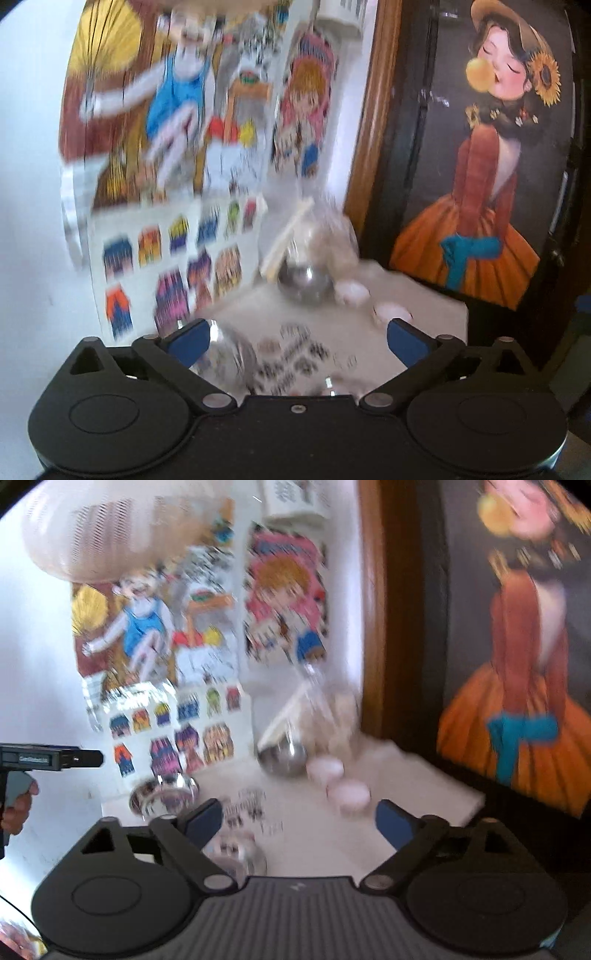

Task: Organize plates and bowls

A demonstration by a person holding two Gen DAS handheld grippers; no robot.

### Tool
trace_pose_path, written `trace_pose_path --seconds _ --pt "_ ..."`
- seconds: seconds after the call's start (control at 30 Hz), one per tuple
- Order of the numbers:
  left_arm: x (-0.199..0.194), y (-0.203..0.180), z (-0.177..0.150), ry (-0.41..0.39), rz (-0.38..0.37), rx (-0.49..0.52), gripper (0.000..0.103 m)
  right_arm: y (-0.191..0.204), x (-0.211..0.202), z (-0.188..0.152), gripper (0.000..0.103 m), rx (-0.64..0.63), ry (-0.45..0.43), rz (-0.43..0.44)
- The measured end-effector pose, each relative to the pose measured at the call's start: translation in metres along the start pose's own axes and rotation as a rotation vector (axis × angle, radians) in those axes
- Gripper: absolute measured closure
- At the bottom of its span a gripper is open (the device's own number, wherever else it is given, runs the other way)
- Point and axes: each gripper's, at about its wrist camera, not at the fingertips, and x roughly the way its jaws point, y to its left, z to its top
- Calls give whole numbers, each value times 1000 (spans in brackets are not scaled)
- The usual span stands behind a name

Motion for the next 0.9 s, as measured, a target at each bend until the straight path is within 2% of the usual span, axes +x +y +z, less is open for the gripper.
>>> trace_pose_path --seconds 0.07,0.17,0.33,0.5,0.73,0.9 --pt "7 -7 13 -16 22 21 1 8 5 25 1 -49 -32 8" --pt "29 -16 29 1 52 25 1 18 25 51 0 -104 -50 19" --pt "82 -23 40 55 76 25 1 19 88 70 0 -104 1 37" --pt "140 -22 42 110 110 40 1 0 173 55 0 -29 116 43" --pt "220 -21 40 208 157 74 1 -45 271 30 0 135 264 63" --pt "283 -10 36 303 216 62 1 -65 323 22 1 206 317 106"
